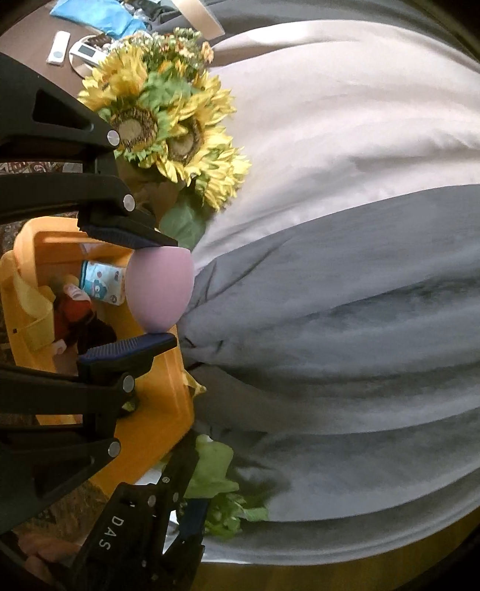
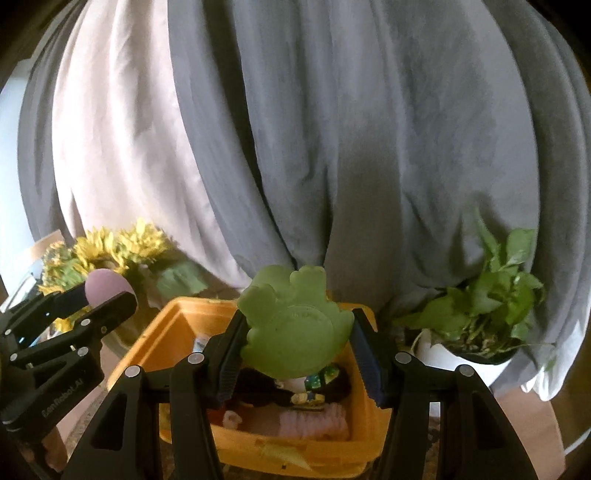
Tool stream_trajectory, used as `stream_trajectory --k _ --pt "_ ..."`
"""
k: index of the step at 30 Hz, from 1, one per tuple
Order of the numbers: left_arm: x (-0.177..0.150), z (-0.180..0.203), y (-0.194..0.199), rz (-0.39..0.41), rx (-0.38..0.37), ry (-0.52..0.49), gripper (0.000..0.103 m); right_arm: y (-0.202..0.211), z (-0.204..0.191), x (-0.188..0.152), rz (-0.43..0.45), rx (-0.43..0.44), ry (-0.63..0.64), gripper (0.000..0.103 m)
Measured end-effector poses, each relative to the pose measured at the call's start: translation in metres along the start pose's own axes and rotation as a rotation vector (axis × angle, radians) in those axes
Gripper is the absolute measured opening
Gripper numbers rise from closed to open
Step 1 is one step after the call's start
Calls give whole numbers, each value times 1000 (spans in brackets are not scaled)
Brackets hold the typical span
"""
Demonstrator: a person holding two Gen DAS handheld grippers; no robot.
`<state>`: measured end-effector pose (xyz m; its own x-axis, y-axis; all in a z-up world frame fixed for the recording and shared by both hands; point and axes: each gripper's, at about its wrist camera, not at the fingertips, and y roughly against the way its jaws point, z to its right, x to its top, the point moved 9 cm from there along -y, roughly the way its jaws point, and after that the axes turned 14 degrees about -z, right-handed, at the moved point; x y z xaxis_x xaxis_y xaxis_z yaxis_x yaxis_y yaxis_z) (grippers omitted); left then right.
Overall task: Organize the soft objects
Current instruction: 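Lift and carry the egg and frog sponges with both tools over the crate, then open both tools to drop the sponges into the crate and withdraw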
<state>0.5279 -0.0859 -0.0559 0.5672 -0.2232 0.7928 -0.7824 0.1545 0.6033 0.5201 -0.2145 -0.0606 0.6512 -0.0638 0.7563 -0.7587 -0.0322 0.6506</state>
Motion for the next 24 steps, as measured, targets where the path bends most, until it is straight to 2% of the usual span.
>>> stream_trajectory --k 9,17,18,20,24 --pt "-7 1 -53 -88 -18 -16 44 -52 4 -9 -102 1 4 56" --pt "-16 9 -84 -162 -60 -29 45 -80 8 -18 -176 21 -8 56" --pt "-18 11 -87 -175 -68 -29 46 -83 8 -19 -191 31 -17 59" --pt "-21 12 -93 -201 -84 -22 50 -87 11 -22 -215 40 -36 61" --pt "-27 15 -100 -230 -99 -15 67 -88 12 -26 -229 22 -34 62"
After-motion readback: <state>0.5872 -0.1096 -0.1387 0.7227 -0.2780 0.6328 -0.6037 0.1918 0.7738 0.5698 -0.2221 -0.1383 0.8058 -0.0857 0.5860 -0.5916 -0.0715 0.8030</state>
